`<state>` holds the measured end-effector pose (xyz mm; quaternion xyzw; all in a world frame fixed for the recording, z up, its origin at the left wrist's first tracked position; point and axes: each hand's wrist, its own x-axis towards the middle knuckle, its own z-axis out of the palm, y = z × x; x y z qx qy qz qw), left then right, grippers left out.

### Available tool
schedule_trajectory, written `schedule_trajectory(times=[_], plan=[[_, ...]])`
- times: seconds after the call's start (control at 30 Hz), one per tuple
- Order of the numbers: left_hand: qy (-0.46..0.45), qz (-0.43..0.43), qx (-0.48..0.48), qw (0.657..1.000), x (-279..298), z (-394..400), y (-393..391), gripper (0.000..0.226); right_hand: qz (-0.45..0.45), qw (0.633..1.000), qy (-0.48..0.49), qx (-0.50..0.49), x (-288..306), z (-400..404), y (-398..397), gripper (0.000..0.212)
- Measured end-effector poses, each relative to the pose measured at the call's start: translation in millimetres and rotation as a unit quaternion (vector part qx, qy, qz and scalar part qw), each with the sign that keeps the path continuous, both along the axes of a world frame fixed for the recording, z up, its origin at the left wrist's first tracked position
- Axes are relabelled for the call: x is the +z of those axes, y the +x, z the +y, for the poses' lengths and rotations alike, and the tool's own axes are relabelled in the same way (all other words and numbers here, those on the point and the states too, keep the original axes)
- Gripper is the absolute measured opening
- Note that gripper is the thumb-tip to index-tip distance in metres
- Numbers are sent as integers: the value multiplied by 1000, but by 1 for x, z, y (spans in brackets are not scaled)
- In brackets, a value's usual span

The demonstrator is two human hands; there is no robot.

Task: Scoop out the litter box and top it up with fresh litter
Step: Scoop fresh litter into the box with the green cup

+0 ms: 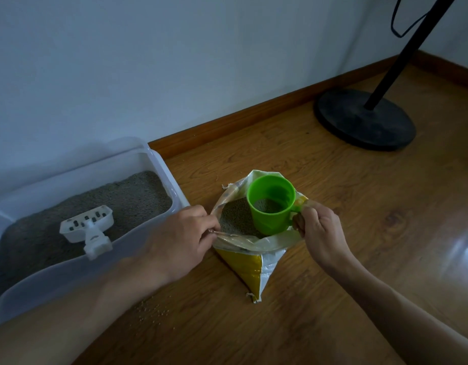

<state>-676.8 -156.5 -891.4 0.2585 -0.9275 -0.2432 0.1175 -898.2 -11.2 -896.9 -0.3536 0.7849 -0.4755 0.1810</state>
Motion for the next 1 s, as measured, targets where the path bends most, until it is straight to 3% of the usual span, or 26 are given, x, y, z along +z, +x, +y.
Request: schedule_trajectory(times=[0.1, 0.27, 0.43, 0.67, 1.0], plan=[[4, -6, 2, 1000, 2, 2, 1, 21, -20, 1000, -16, 2, 3, 0, 3, 37], [21, 18, 5, 1000, 11, 5, 4, 57, -58, 997, -55, 12, 16, -4, 8, 38], [-16, 11, 68, 997, 31, -3, 20, 46, -84, 993, -83, 31, 28, -8, 15, 43], [-51, -91, 147, 984, 39, -39, 49, 35, -97, 985, -125, 62, 49, -20, 31, 45], [-23, -190, 233, 953, 37, -59, 106, 38, -20, 989, -100, 103, 71, -40, 69, 42]])
